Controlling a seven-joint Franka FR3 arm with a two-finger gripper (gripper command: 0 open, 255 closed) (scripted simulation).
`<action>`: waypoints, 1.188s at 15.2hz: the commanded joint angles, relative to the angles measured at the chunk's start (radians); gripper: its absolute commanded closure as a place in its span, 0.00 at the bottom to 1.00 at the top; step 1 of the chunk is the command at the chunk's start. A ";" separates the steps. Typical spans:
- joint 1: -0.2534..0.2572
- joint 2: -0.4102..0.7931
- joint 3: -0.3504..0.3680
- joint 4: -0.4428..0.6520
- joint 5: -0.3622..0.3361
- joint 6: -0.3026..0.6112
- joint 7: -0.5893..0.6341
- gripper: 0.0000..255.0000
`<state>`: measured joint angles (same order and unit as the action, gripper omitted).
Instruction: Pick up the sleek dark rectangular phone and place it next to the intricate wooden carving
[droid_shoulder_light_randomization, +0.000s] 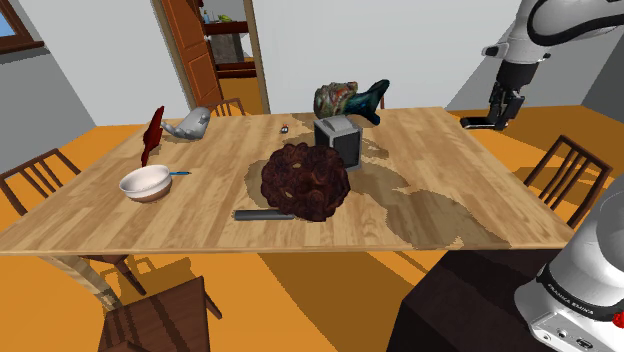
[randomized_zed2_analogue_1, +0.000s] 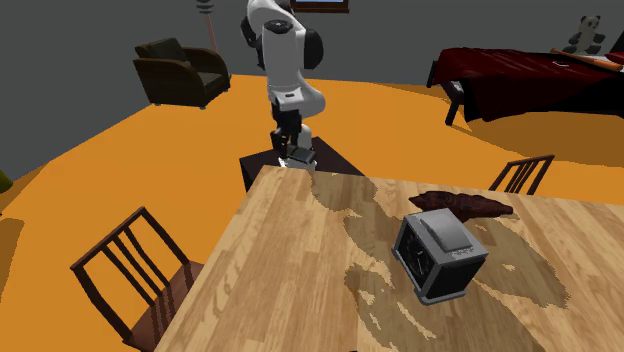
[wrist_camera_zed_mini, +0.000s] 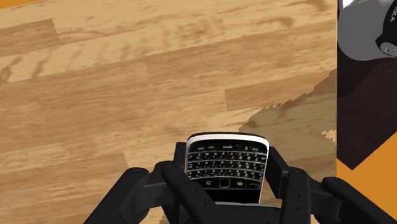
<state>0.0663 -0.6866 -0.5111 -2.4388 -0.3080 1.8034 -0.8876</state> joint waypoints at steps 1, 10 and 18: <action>0.011 -0.020 0.045 -0.027 0.020 -0.002 0.050 1.00; 0.103 -0.033 0.239 -0.081 0.141 0.013 0.273 1.00; 0.202 0.046 0.397 -0.049 0.253 0.051 0.461 1.00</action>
<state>0.2568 -0.6551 -0.1320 -2.4968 -0.0680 1.8491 -0.4490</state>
